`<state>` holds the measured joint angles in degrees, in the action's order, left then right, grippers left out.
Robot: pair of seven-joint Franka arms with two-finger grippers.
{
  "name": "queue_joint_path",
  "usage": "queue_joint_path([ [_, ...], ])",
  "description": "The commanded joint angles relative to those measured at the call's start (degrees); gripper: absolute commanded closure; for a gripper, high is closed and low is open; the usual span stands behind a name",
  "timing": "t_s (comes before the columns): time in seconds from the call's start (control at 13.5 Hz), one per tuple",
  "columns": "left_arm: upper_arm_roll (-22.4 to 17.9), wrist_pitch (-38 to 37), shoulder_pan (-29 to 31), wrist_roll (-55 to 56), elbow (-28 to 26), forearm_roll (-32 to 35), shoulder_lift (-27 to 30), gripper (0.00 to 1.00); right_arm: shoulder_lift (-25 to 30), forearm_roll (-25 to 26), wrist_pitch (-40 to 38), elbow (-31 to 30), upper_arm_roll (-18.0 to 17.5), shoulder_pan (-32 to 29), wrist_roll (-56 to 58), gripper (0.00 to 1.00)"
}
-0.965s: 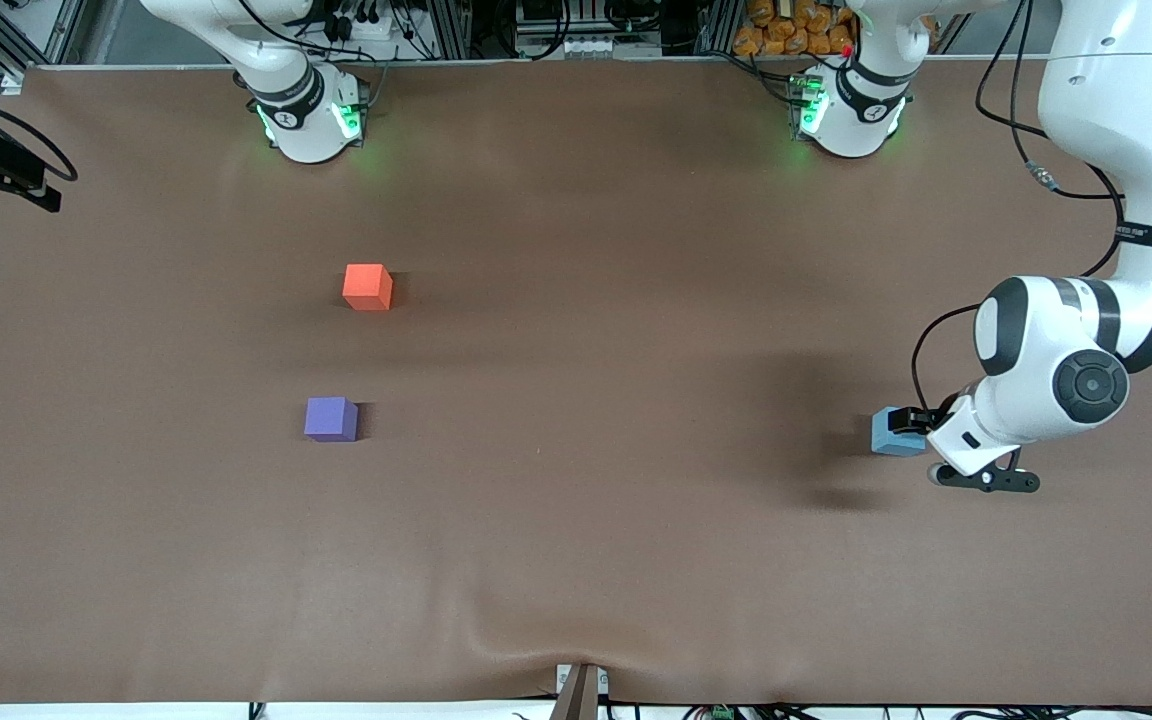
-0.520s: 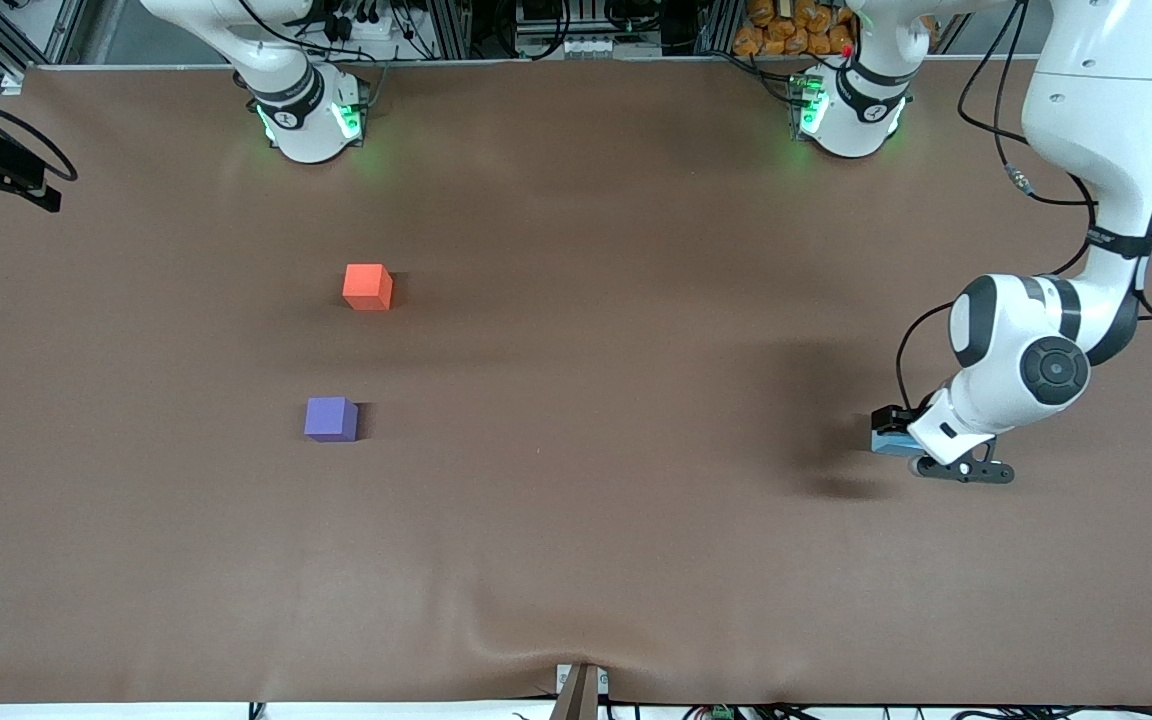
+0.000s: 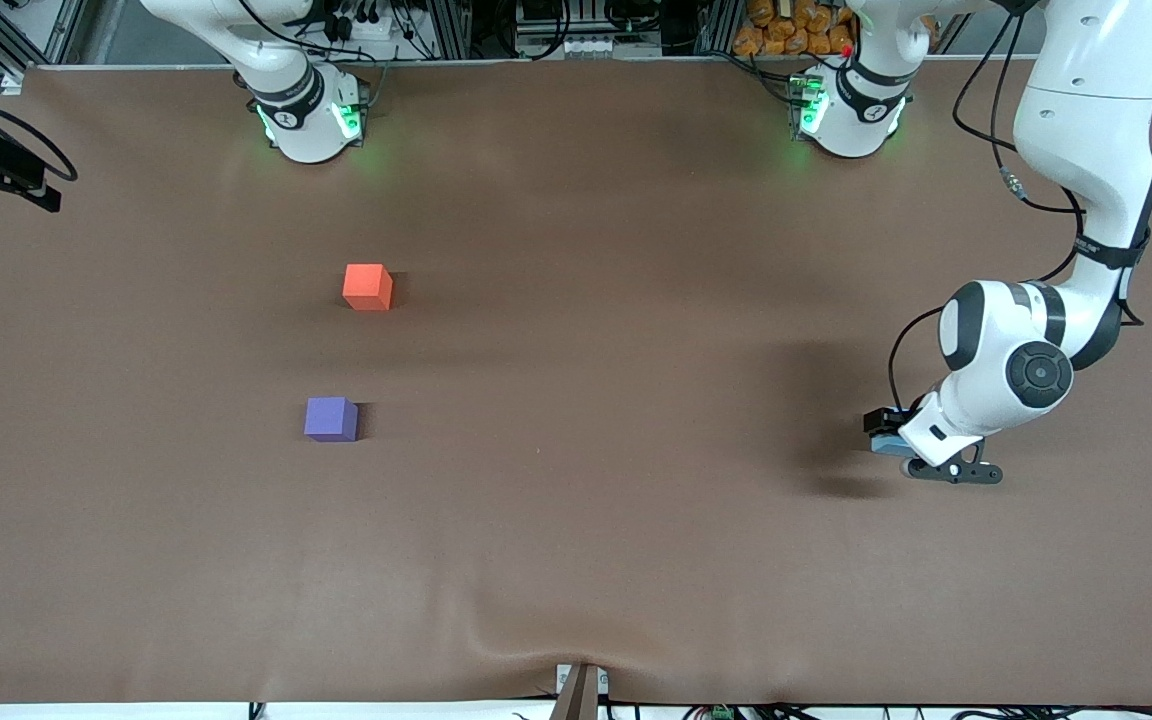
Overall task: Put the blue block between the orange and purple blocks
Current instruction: 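Close the left gripper on the light-blue cube and lift it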
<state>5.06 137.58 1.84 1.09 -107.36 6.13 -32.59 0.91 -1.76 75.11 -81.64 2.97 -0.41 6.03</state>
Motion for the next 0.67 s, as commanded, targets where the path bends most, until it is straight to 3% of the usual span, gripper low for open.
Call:
queue_joint_path([
  [0.0, 0.2, 1.2, 0.3, 0.3, 0.4, -0.4, -1.4, 0.24, -0.3, 0.6, -0.8, 1.0, -0.7, -0.9, 0.5, 0.0],
  [0.07, 0.1, 1.2, 0.4, 0.4, 0.4, -0.5, -1.4, 0.99, -0.3, 0.6, -0.8, 1.0, -0.7, -0.9, 0.5, 0.0],
  [0.3, 0.1, 1.0, 0.1, 0.5, 2.7, -0.6, -0.8, 1.0, -0.3, 0.6, -0.7, 1.0, -0.7, -0.9, 0.5, 0.0],
  [0.59, 0.2, -4.2, 1.1, 0.5, 3.7, -0.8, 6.7, 1.0, -0.3, 0.5, -0.8, 1.0, -0.7, -1.0, 0.5, 0.0],
])
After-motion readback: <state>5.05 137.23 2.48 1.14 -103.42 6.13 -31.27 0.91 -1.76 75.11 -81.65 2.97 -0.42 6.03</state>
